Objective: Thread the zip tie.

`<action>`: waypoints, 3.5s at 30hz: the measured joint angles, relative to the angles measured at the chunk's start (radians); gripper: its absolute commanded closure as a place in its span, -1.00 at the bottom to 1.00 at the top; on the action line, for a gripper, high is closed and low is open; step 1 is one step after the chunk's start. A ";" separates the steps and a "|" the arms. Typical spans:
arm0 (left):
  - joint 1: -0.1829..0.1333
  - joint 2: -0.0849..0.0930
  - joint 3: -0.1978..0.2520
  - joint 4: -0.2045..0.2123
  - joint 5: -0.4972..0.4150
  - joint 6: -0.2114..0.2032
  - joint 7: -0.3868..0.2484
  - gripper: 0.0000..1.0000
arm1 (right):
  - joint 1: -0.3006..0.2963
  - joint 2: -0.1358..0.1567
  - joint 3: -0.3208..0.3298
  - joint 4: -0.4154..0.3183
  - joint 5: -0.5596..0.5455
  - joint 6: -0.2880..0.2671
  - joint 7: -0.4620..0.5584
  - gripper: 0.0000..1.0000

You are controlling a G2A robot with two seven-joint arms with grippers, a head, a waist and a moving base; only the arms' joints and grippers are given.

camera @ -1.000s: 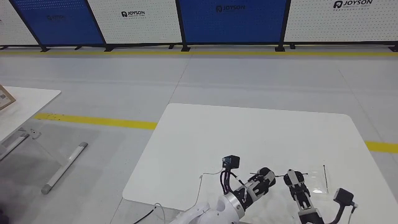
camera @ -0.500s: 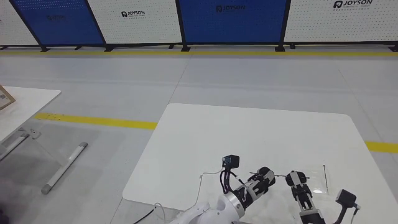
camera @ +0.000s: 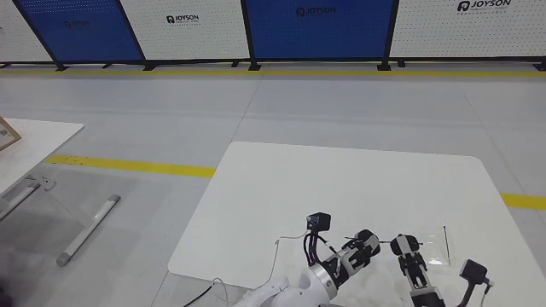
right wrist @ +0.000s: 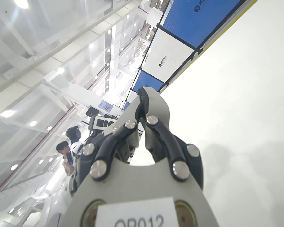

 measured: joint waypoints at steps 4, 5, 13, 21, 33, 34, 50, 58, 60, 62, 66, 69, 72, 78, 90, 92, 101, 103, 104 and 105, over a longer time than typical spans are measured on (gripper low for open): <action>0.001 0.000 -0.001 -0.004 0.002 -0.003 -0.004 1.00 | 0.002 0.000 -0.005 0.003 -0.008 0.000 0.001 1.00; 0.001 0.000 -0.001 -0.006 0.003 -0.003 -0.004 1.00 | 0.003 0.000 -0.005 0.004 -0.009 0.000 0.001 1.00; 0.005 0.000 -0.008 -0.001 0.006 0.004 0.005 1.00 | 0.008 -0.001 0.000 0.006 0.030 0.003 0.024 0.12; 0.002 -0.003 -0.007 0.001 0.007 0.017 0.008 1.00 | 0.002 0.002 0.001 -0.013 0.022 0.000 0.019 0.14; -0.002 -0.010 -0.010 0.009 -0.009 0.040 0.022 1.00 | -0.001 0.010 -0.010 -0.014 -0.007 0.000 -0.004 0.28; -0.003 -0.010 -0.010 0.009 -0.010 0.040 0.023 1.00 | -0.001 0.011 -0.012 -0.013 -0.010 0.000 -0.006 0.28; 0.003 -0.011 -0.008 0.005 0.013 0.037 0.017 1.00 | 0.004 0.026 -0.017 -0.010 -0.003 0.000 -0.032 1.00; 0.007 -0.012 -0.009 0.003 0.012 0.026 0.014 1.00 | 0.007 0.032 -0.023 -0.006 0.000 0.000 -0.038 1.00; 0.006 -0.013 -0.005 0.002 0.008 0.018 0.007 1.00 | 0.008 0.033 -0.025 -0.004 -0.003 0.000 -0.040 1.00; 0.004 -0.014 0.001 0.002 0.011 0.014 0.007 1.00 | 0.010 0.035 -0.030 -0.002 -0.010 0.000 -0.042 1.00; 0.000 -0.017 0.007 0.002 0.015 0.014 0.011 1.00 | 0.011 0.037 -0.037 -0.001 -0.015 0.000 -0.048 1.00; -0.002 -0.018 0.008 0.003 0.018 0.016 0.015 1.00 | 0.010 0.040 -0.038 -0.004 -0.012 0.000 -0.053 1.00; -0.001 -0.019 0.008 0.004 0.020 0.017 0.018 1.00 | 0.008 0.042 -0.036 -0.005 -0.006 0.000 -0.055 1.00; 0.003 -0.019 0.003 0.008 0.017 0.017 0.023 1.00 | 0.010 0.047 -0.036 -0.005 0.004 0.000 -0.057 1.00; 0.012 -0.018 -0.010 0.001 0.016 0.013 0.019 -0.46 | 0.012 0.055 -0.038 -0.002 0.003 0.000 -0.069 1.00; 0.014 -0.017 -0.014 -0.001 0.018 0.013 0.019 -0.34 | 0.012 0.055 -0.039 -0.002 0.001 0.000 -0.073 1.00; 0.024 -0.014 -0.031 -0.010 0.019 0.011 0.021 0.36 | 0.011 0.058 -0.037 -0.001 -0.001 0.000 -0.081 1.00; 0.027 -0.013 -0.035 -0.014 0.021 0.011 0.023 0.44 | 0.011 0.059 -0.036 -0.001 -0.002 0.000 -0.082 1.00; 0.028 -0.013 -0.036 -0.016 0.022 0.011 0.024 0.50 | 0.010 0.059 -0.036 -0.001 -0.002 0.000 -0.082 1.00; 0.029 -0.013 -0.037 -0.017 0.023 0.011 0.024 0.52 | 0.010 0.059 -0.036 0.000 -0.003 0.000 -0.083 1.00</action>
